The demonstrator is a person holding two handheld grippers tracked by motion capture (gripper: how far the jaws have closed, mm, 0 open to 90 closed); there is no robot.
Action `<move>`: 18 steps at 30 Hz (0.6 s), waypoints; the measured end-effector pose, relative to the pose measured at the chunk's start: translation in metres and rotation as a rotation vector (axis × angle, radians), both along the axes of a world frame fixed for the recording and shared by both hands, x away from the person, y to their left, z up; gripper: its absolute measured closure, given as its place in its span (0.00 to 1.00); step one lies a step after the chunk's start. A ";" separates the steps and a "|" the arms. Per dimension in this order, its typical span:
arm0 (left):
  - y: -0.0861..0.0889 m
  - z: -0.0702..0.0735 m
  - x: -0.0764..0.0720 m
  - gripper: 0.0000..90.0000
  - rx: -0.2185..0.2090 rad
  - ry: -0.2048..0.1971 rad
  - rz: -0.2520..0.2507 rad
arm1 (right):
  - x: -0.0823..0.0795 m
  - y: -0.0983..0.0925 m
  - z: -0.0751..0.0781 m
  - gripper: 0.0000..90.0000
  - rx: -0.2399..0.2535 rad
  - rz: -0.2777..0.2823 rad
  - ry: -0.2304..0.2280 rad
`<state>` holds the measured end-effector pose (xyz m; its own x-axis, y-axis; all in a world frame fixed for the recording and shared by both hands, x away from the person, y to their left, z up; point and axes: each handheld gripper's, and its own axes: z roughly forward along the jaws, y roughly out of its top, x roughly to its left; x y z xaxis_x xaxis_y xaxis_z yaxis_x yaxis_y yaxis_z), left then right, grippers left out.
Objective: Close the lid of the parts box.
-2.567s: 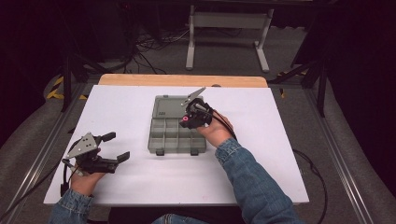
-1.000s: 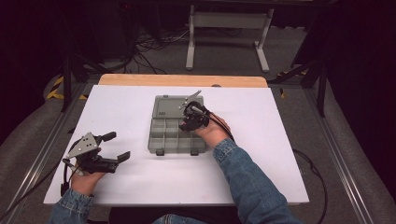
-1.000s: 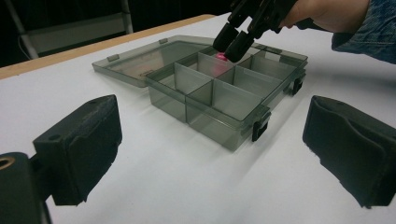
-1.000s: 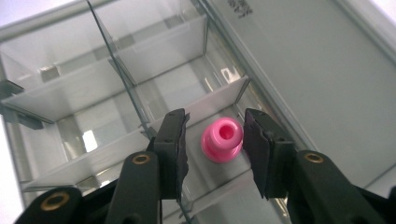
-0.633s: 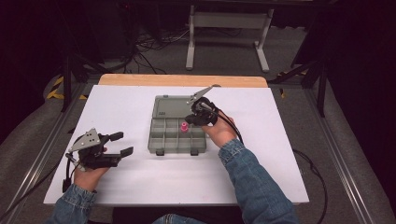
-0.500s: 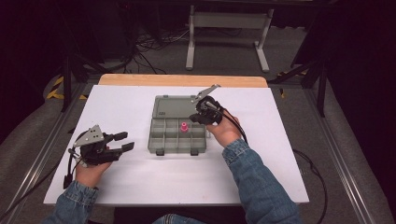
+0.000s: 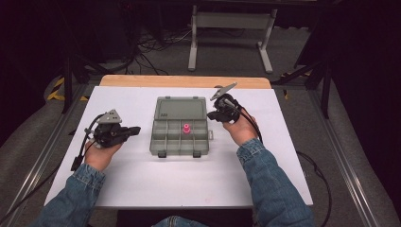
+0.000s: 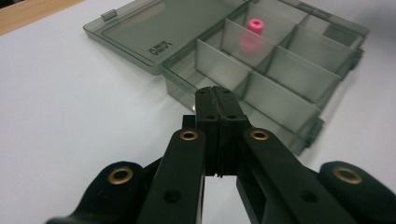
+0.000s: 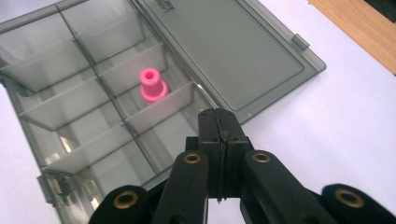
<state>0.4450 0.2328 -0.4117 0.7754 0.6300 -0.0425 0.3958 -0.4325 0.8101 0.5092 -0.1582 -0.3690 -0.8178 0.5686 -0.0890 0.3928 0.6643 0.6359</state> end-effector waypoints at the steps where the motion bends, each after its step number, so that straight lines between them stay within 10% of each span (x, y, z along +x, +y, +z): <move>1: -0.002 0.001 0.004 1.00 0.010 0.012 0.004 | 0.002 -0.001 -0.001 1.00 0.002 -0.003 0.005; 18: -0.018 -0.002 0.065 0.99 0.101 0.111 0.065 | 0.029 -0.013 -0.021 0.99 0.016 -0.075 0.032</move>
